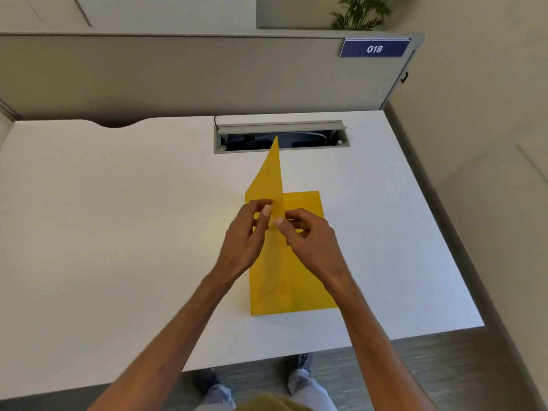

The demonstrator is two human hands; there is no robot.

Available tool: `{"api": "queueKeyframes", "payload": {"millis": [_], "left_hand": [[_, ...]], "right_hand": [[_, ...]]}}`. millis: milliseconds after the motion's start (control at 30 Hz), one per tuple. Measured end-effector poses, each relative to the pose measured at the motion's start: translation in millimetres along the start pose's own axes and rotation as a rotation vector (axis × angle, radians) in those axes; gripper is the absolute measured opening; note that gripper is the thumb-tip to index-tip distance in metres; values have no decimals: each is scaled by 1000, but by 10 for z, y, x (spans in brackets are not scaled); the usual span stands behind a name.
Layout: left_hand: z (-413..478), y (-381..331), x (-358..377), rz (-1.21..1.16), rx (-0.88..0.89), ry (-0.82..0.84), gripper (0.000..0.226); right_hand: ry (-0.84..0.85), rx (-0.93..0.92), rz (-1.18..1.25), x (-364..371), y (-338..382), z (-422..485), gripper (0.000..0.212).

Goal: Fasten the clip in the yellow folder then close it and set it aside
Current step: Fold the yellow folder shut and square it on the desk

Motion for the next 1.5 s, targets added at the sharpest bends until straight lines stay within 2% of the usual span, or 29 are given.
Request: {"api": "queueKeyframes", "payload": {"millis": [100, 233, 400, 533, 667, 800, 967, 1167, 1400, 1500], "left_hand": [[15, 69, 338, 96, 37, 48, 42], [15, 279, 663, 226, 24, 119, 52], [-22, 708, 1040, 491, -26, 256, 64], [-103, 1045, 1250, 673, -25, 349, 67], [-147, 1223, 1340, 786, -26, 371, 66], [-172, 1309, 1383, 859, -48, 374, 67], [-169, 1333, 1390, 880, -53, 344, 66], [-71, 1341, 1422, 911, -71, 305, 66], [-63, 1269, 1427, 861, -71, 256, 65], [-119, 1239, 1288, 779, -100, 143, 67]], "right_hand": [[-51, 26, -46, -291, -161, -38, 42], [-95, 67, -115, -548, -494, -24, 22], [-186, 215, -208, -846, -1113, 41, 19], [-219, 303, -226, -905, -1582, 63, 28], [-238, 352, -283, -817, -1886, 68, 44], [-180, 325, -487, -561, -1974, 68, 60], [-86, 169, -755, -186, -1918, 60, 64], [146, -8, -875, 311, -1985, 154, 62], [202, -60, -890, 299, -2067, 190, 64], [156, -46, -842, 216, -2052, 186, 65]]}}
Point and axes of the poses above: each hand's wrist, its own z-axis towards the middle knuckle, its own x-axis out of the palm, y = z × x, the point moved 8 cm from there along z, towards the middle knuckle, and after that the axes turned 9 degrees about y, right-handed, at the moved point
